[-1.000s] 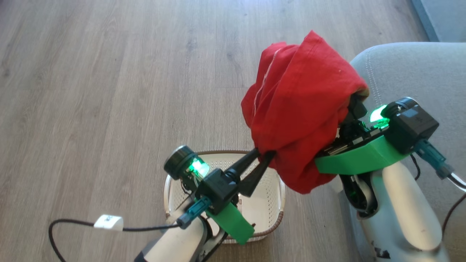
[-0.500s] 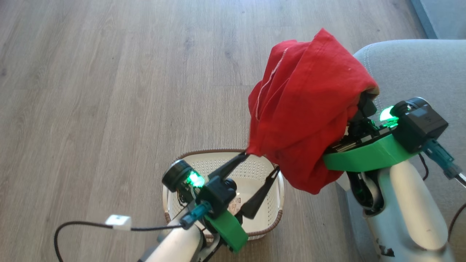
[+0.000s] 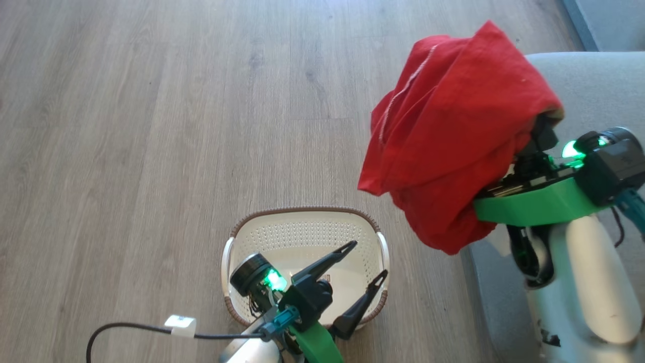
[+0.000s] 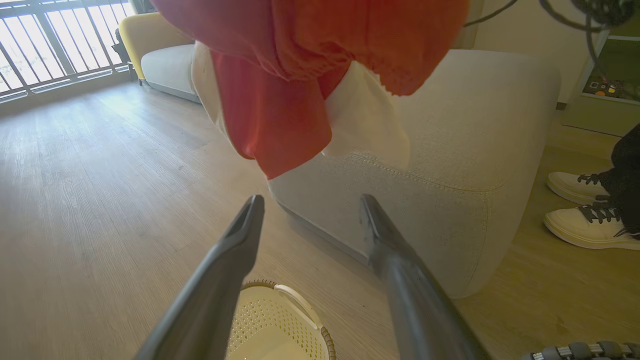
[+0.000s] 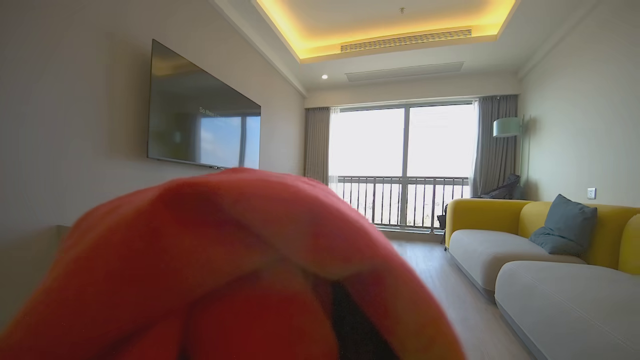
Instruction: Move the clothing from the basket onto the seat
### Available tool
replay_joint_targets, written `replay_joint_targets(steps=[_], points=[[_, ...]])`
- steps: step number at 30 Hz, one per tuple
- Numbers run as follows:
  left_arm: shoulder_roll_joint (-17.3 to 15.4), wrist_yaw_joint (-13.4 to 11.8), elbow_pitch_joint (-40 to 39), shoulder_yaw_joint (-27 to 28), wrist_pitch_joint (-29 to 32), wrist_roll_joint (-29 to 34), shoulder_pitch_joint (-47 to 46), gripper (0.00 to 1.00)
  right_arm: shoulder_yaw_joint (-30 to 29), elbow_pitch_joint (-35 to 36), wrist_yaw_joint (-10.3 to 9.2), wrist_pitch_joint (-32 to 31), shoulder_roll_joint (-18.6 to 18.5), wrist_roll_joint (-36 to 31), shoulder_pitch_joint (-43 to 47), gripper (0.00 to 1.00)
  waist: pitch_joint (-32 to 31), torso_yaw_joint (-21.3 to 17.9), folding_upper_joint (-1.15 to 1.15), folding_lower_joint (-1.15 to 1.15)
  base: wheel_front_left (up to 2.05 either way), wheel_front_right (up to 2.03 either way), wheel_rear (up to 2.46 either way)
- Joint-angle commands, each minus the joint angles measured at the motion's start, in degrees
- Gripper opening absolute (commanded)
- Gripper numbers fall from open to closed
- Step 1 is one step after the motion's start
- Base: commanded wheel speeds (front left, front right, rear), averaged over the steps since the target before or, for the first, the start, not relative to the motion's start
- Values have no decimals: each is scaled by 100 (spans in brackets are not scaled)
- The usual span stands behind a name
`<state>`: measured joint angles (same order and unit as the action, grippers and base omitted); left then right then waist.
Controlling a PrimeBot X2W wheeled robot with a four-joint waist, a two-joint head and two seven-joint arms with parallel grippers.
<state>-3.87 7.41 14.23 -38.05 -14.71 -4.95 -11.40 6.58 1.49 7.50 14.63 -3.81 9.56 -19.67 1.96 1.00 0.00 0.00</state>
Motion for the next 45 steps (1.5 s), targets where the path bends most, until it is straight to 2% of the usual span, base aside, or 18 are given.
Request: replay_joint_targets(steps=[1,9,20,37,45], points=[[-8,5,-169,166,-29,-33,-55,100,31,238,-1,37,93,-39,-311,0,-5,-16,0,0,0,0,0],[42,7,-221,387,-29,-53,136,100,-350,310,-1,37,93,-253,-183,0,-23,-135,0,0,0,0,0],[72,7,-200,488,-29,113,367,100,-330,294,-1,37,93,-261,-82,0,-18,-269,0,0,0,0,0],[95,7,-214,576,-29,96,371,100,-498,266,-1,37,93,-298,-18,0,-25,-223,0,0,0,0,0],[97,7,-276,533,-29,132,261,100,-578,359,-1,37,93,-289,-129,0,240,-506,0,0,0,0,0]])
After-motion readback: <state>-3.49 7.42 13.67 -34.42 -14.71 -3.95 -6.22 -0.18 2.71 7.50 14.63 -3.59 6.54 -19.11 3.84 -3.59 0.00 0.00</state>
